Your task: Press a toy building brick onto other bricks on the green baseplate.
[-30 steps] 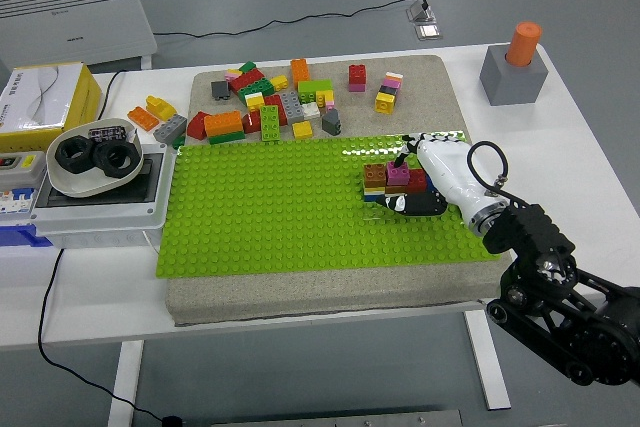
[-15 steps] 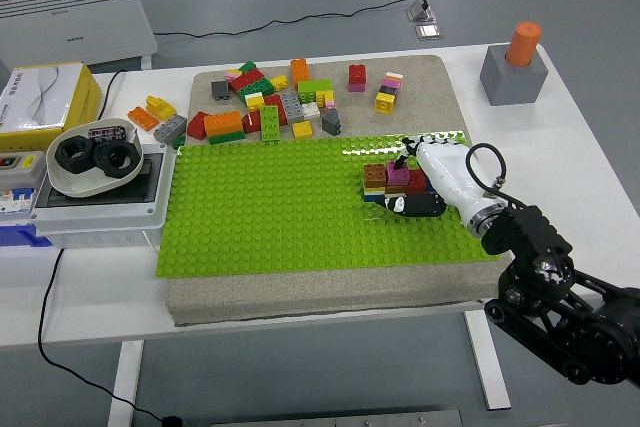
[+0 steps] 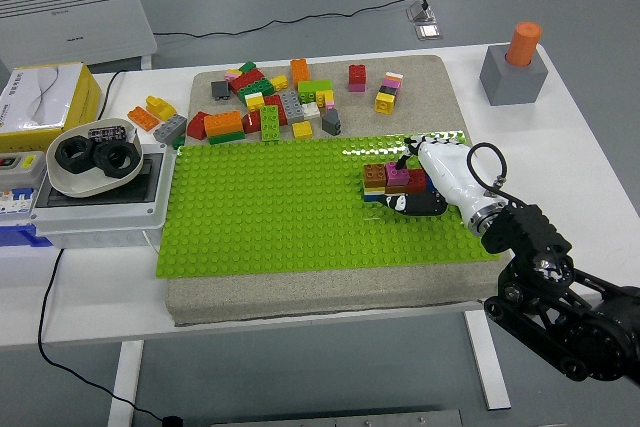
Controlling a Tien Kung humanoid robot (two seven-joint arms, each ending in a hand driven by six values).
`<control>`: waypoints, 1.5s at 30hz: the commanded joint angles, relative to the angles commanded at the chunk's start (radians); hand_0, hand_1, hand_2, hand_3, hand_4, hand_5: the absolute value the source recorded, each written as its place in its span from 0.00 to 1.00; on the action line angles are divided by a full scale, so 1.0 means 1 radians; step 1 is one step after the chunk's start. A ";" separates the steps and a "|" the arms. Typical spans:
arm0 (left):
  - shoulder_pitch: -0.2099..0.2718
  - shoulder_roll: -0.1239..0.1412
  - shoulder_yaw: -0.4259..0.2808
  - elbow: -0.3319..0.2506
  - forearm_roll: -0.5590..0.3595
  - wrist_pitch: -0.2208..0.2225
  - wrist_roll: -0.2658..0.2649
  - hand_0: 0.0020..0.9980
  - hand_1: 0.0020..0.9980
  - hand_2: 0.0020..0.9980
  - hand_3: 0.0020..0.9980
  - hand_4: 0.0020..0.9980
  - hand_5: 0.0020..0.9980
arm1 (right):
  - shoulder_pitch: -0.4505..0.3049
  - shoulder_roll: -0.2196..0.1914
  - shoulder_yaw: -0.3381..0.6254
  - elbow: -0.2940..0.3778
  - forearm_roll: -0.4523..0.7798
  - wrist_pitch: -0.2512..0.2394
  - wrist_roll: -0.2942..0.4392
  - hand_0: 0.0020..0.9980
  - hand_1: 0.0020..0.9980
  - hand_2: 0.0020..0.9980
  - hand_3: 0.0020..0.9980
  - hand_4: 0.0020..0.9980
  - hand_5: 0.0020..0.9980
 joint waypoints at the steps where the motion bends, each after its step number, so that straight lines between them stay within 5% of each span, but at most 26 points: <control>1: 0.000 0.000 0.000 0.000 0.000 0.000 0.000 0.77 0.73 0.69 0.54 0.54 0.61 | 0.001 0.000 0.000 -0.001 0.001 0.000 0.000 0.83 0.86 0.88 0.58 0.92 0.55; 45: 0.001 0.000 0.002 0.000 -0.002 0.000 -0.001 0.77 0.73 0.69 0.54 0.54 0.61 | 0.003 0.004 -0.022 -0.027 0.011 0.015 -0.009 0.83 0.86 0.88 0.60 0.91 0.55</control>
